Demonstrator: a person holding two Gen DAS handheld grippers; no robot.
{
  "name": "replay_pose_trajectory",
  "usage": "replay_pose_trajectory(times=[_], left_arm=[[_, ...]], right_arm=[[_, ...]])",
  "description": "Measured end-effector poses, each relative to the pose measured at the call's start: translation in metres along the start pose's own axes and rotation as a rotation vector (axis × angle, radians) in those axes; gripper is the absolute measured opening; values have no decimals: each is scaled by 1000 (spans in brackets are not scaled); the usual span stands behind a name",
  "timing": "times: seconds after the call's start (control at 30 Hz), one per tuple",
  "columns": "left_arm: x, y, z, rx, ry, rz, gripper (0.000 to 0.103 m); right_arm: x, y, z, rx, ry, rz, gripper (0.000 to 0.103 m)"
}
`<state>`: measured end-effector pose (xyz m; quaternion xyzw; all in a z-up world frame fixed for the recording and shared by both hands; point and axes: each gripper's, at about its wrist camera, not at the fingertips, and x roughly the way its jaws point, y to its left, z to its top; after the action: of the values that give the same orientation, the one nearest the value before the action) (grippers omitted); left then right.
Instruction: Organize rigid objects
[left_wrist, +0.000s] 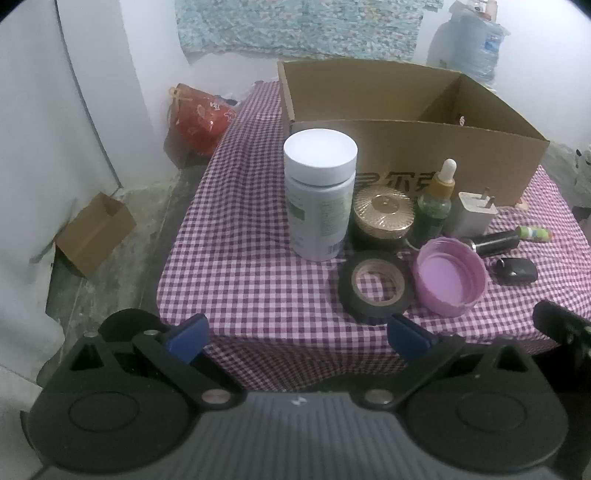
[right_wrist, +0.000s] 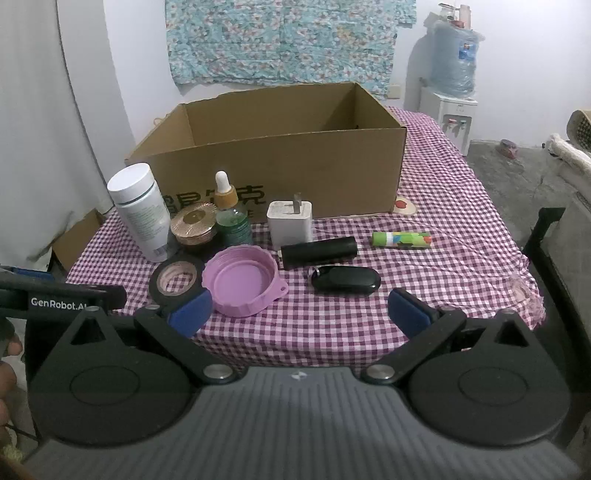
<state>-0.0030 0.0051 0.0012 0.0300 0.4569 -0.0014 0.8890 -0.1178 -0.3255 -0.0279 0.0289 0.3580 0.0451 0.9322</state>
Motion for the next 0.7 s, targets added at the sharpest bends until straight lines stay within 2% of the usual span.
replay_pose_trajectory(times=[0.7], left_arm=[[2,0,0,11,2,34,103]], right_arm=[[0,1,1,-14,9,-3,102]])
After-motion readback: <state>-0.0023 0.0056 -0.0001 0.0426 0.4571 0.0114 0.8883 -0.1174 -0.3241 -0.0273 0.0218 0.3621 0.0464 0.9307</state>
